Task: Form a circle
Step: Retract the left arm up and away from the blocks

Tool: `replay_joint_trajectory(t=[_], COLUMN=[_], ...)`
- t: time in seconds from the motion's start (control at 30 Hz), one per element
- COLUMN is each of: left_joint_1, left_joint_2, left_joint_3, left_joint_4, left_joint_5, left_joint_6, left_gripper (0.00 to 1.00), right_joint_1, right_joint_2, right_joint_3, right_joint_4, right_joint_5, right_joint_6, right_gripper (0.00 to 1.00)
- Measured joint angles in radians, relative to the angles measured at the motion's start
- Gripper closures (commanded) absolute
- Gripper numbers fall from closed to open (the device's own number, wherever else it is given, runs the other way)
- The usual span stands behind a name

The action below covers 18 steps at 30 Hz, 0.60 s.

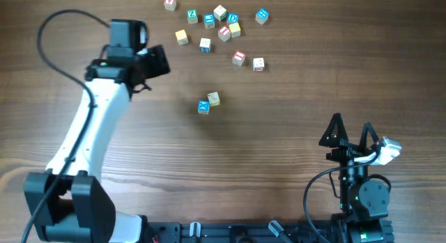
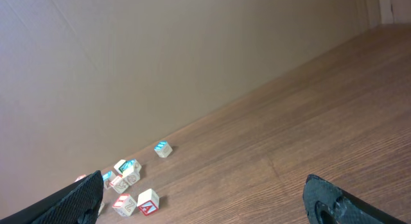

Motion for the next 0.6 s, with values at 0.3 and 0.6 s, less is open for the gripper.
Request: replay_joint_trajectory(t=[0.3,0.6], left_joint_1=[0.078,0.078], left_joint_2=[0.0,0.0], left_joint_3=[0.0,0.0], left_joint_4=[-0.043,-0.043], left_joint_5=[-0.001,-0.001], left_joint_6=[-0.034,-0.034], left_gripper=[0.0,0.0], right_joint_1=[0.0,0.0], right_joint_2=[0.0,0.0], right_joint_3=[0.0,0.0], right_joint_4=[0.0,0.0], right_joint_5=[0.0,0.0], right_joint_6=[0.0,0.0], right_gripper=[0.0,0.0])
